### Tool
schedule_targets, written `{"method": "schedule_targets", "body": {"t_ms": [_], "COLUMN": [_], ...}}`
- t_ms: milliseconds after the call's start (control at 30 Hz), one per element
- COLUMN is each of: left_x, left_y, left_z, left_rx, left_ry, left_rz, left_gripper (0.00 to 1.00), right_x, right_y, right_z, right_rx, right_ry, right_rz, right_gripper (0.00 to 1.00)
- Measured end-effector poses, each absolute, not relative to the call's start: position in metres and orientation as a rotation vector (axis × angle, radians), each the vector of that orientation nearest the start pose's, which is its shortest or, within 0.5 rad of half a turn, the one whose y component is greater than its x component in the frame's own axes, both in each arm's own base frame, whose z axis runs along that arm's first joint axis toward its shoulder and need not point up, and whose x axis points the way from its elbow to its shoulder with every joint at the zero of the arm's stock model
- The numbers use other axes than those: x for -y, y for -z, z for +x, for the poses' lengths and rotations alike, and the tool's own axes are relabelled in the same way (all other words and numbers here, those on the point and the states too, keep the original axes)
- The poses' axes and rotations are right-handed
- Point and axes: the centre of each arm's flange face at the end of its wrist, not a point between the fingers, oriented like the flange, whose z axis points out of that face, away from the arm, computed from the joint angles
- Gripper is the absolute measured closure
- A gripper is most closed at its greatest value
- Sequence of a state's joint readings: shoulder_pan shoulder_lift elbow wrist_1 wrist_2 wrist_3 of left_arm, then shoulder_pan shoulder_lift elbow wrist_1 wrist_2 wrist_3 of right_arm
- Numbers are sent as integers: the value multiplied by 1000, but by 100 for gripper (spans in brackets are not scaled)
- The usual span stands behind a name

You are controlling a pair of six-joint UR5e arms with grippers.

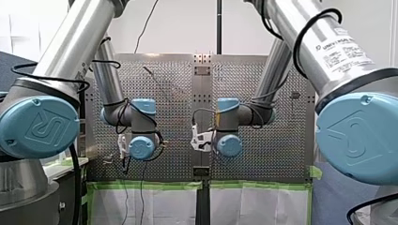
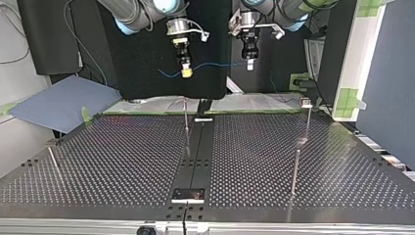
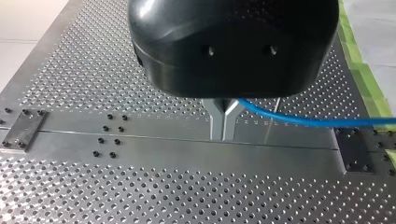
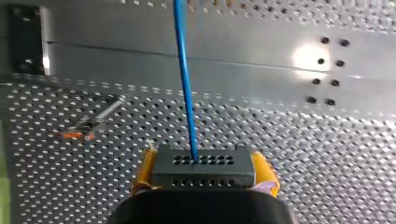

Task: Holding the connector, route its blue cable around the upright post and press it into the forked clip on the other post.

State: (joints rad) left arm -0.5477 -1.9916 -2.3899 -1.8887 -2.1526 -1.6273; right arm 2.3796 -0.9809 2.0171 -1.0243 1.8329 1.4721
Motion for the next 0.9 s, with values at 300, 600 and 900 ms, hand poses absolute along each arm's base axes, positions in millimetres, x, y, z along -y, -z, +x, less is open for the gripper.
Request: {"method": "schedule_targets", "body": {"t_ms": [300,600,900], "left_x": [268,268,270], "left_y": [-81,-81,-79], "left_z": [288,288,294], "left_rx": [-1558,-1558,-1546], "left_ry": [24,24,74], "left_rz": [-77,-77,-55], "left_gripper": [100,100,100], "right_x": [284,284,284], "right_y": [-53,-51,-51], "right_z": [456,456,456], "right_rx": [818,818,818], "right_ry": [-1483,-1481,-1481], "right_rz": [1680,1682,1682], "right_gripper": [98,98,98]}}
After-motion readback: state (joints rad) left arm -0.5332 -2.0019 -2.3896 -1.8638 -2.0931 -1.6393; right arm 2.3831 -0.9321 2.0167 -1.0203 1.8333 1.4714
